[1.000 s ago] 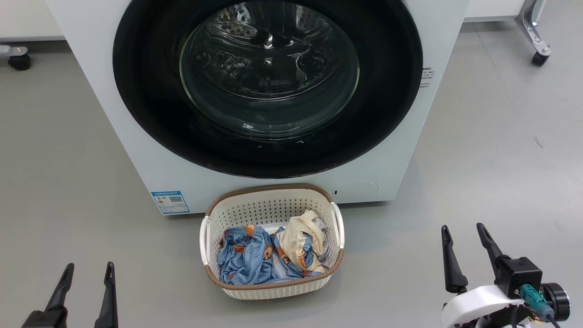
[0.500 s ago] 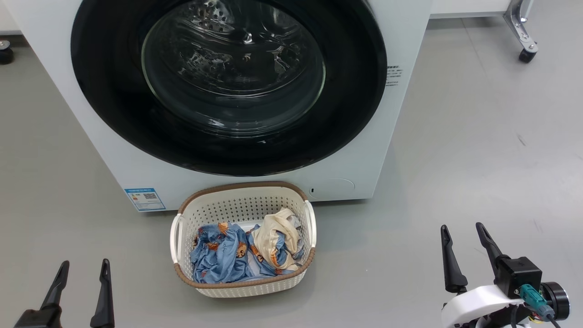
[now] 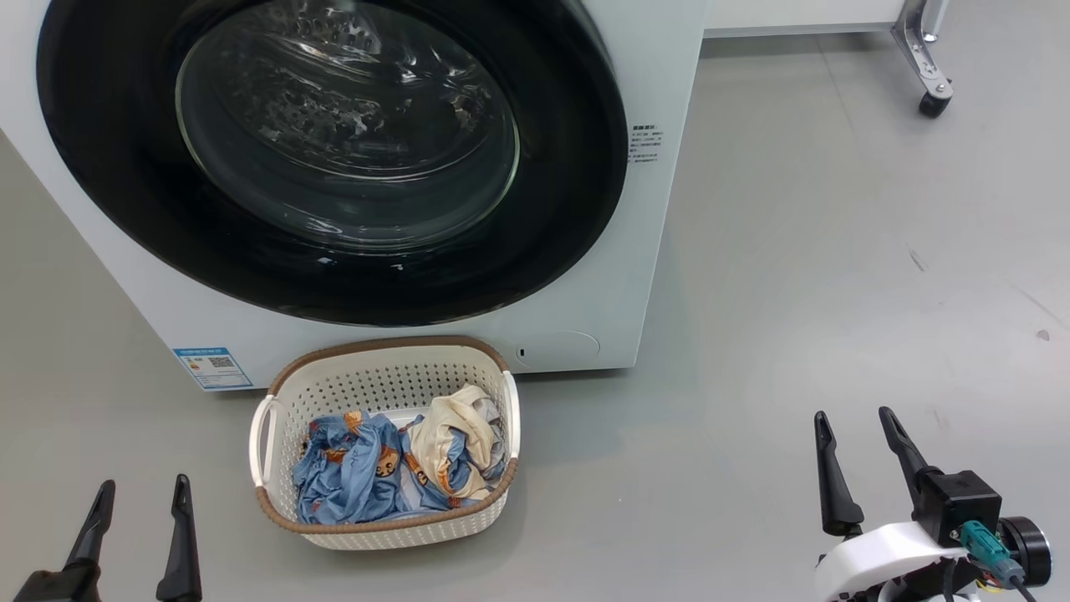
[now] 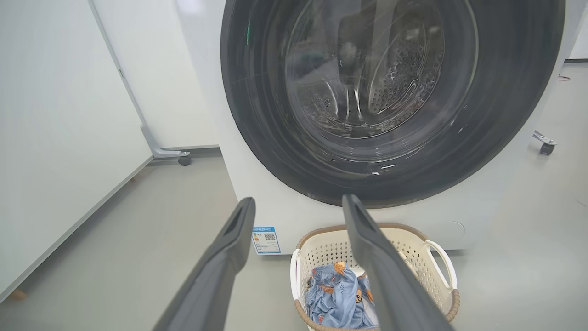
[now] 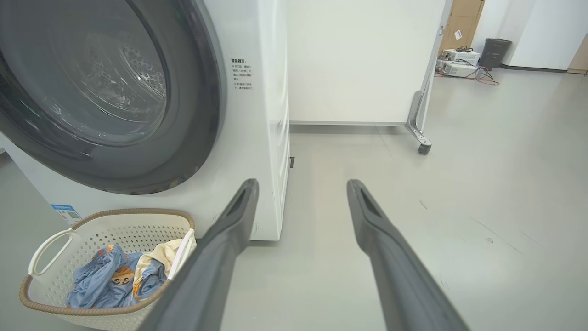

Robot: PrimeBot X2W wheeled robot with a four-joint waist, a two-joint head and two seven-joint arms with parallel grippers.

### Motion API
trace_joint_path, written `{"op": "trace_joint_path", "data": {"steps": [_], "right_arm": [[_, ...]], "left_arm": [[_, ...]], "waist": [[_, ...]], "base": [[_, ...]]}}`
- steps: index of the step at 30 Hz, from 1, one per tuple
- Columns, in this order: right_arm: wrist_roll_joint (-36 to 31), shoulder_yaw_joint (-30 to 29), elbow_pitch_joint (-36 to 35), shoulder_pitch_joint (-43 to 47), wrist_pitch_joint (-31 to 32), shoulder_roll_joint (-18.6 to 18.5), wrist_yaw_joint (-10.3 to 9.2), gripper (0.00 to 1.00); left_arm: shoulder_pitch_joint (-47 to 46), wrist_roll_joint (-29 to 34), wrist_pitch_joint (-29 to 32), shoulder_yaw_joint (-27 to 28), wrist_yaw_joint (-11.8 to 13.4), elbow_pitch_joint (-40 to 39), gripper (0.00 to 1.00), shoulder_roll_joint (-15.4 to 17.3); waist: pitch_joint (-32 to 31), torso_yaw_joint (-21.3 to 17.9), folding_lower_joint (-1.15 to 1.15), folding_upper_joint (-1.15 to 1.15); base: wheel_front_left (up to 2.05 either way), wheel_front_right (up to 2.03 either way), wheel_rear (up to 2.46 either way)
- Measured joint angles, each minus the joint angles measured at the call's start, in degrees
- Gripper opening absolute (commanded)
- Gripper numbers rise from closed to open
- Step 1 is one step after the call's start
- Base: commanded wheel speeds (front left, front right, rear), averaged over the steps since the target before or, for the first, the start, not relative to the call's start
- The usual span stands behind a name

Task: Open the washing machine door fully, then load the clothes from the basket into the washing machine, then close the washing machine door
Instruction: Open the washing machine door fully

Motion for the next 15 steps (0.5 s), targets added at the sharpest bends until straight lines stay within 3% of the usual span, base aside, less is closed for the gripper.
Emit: {"op": "trace_joint_path", "data": {"steps": [13,14,15], "right_arm": [[0.00,-0.74,-0.93,-0.08,0.00,0.29,0.56,1.00],[0.00,-0.73,-1.07,-0.10,0.00,0.31,0.59,0.35],[0.04,-0.64,-1.09,-0.10,0.00,0.30,1.04,0.00]], "left_arm": [[0.02,0.00,-0.01,0.02,0.00,0.11,1.00,-0.21],[0.02,0.00,0.00,0.02,0.00,0.11,1.00,-0.22],[0.02,0.00,-0.01,0.02,0.00,0.11,1.00,-0.23]], "waist": [[-0.49,-0.22,0.00,0.00],[-0.52,-0.23,0.00,0.00],[-0.55,-0.25,0.00,0.00]], "base": [[0.40,0.40,-0.79],[0.23,0.23,-0.46],[0.21,0.21,-0.41]]}}
